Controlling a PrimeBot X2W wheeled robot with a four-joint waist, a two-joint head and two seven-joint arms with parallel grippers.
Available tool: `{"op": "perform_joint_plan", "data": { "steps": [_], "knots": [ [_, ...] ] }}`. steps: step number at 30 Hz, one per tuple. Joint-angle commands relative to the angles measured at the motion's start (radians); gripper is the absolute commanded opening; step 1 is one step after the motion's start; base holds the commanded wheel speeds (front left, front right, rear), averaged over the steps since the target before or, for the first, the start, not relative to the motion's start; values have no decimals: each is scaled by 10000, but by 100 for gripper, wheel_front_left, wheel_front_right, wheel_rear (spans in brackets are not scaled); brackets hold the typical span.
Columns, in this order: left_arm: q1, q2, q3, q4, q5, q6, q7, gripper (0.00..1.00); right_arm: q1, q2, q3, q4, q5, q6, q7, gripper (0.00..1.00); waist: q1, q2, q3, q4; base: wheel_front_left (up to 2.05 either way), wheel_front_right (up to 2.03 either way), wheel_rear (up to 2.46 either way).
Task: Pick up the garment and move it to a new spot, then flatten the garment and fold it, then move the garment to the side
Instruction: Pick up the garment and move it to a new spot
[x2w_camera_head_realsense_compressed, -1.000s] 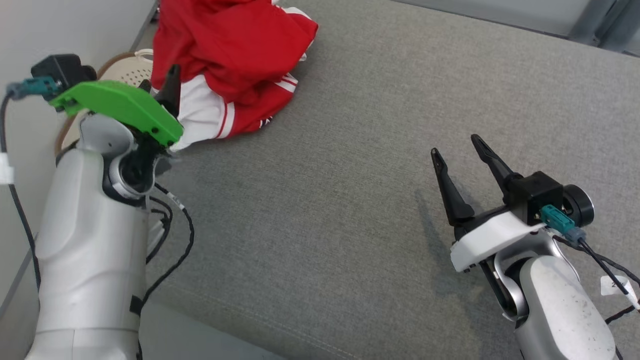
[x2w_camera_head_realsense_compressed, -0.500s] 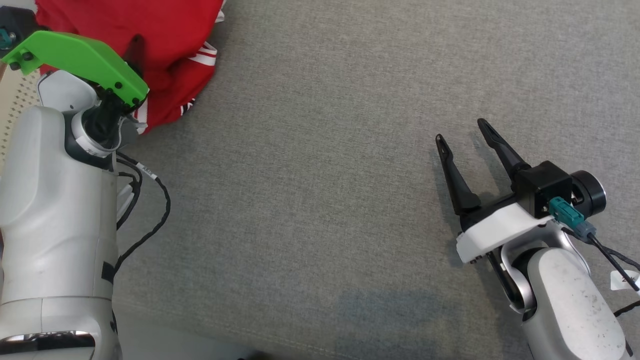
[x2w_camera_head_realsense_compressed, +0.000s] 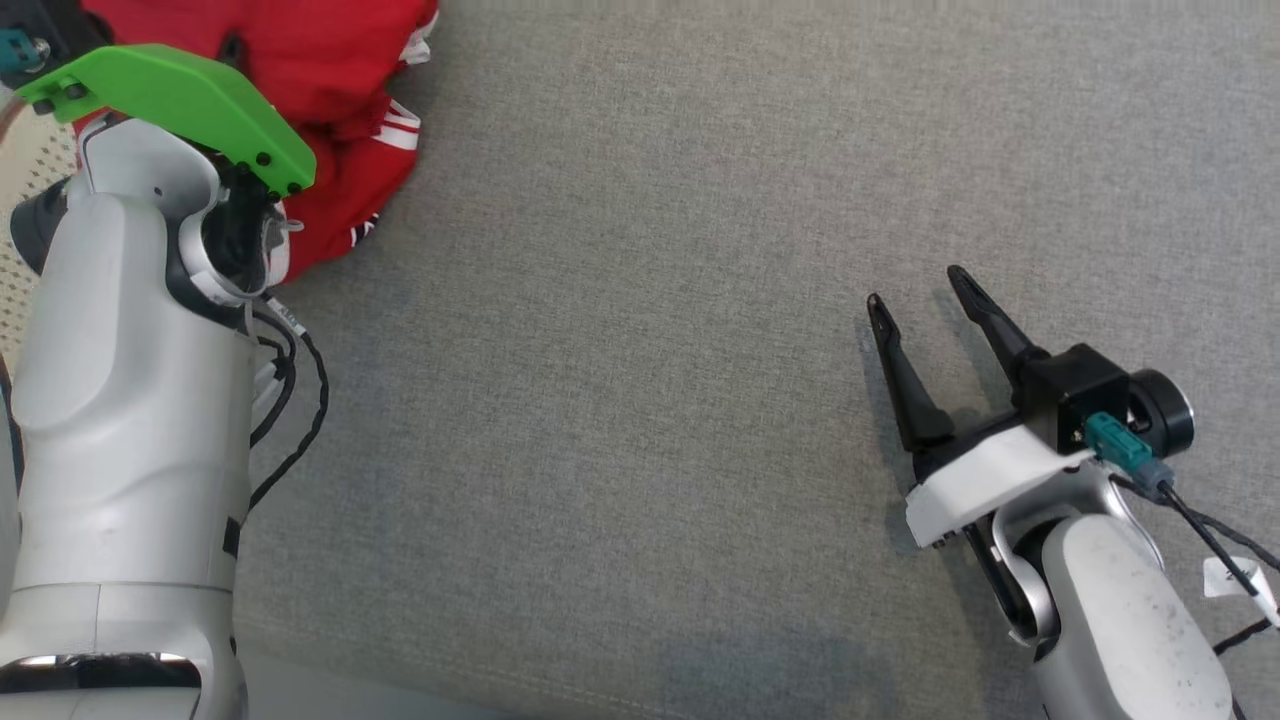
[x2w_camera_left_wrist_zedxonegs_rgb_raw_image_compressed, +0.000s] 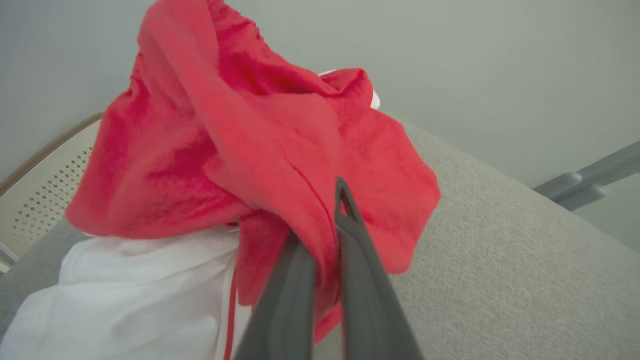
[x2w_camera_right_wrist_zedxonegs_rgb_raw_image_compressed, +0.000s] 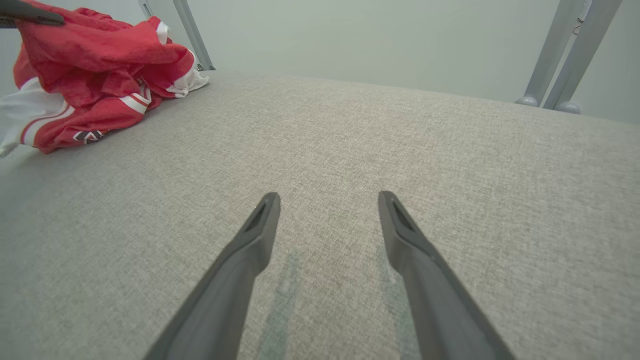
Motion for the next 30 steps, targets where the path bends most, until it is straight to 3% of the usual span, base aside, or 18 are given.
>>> {"op": "perform_joint_plan", "data": {
  "steps": [1, 6, 13, 18, 26, 30],
  "knots": [
    [-141, 2, -77, -74, 136, -32, -52, 0, 229, 15, -22, 74, 69, 1, -39, 100, -1, 0, -526, 154, 0, 0, 0],
    [-432, -123, -438, -482, 199, -390, -129, 0, 643, 216, -137, 485, 268, 1, -361, 100, -1, 0, -1546, -70, 0, 0, 0],
    [-701, -536, -1012, -1761, 52, -789, 248, 0, 1033, 420, -246, 888, 452, 1, -615, 100, -1, 0, -2619, -1013, 0, 0, 0],
    [-648, -882, -1524, -2931, -976, -1080, 696, 0, 1204, 481, -395, 974, 503, 1, -733, 100, -1, 0, -2902, -1940, 0, 0, 0],
    [-142, -937, -3622, -4764, -3907, -766, 583, 0, 1261, 513, -426, 903, 607, 1, -793, 100, -1, 0, -2634, -3595, 0, 0, 0],
    [-94, -918, -4784, -4698, -4290, -406, 508, 0, 1125, 514, -471, 863, 769, 1, -908, 100, -1, 0, -2297, -4200, 0, 0, 0]
  ]
}}
